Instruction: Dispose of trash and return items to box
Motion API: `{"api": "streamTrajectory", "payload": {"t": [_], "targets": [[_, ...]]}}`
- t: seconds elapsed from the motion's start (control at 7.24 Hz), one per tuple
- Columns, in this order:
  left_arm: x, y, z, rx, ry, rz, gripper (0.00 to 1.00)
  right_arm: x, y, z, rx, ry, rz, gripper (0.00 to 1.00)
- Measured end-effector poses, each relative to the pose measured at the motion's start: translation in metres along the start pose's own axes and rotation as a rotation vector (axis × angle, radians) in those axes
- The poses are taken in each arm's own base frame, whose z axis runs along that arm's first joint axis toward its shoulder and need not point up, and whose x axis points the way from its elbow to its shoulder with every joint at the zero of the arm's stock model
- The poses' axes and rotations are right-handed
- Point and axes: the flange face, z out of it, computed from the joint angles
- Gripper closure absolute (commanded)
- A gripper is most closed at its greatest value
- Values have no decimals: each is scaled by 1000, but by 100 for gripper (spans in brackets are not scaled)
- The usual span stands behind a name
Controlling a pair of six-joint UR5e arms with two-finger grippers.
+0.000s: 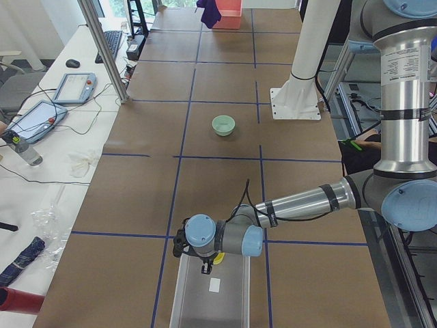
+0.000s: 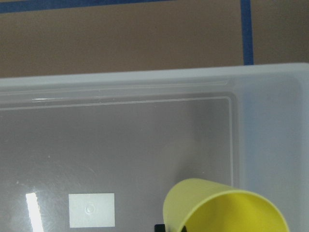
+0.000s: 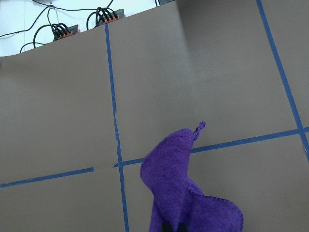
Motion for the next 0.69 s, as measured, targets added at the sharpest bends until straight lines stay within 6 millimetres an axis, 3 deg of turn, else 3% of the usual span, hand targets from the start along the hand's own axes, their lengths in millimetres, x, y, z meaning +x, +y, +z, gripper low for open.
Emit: {"api": "streamTrajectory", "payload": {"t": [0.41,0.69], "targets": [[15,0,-18,44,-11,38,0,3,-1,-1,1,2,-11,100],[26,4,-56,108,-63,47,0,6,0,1,-3,5,-15,100]]}}
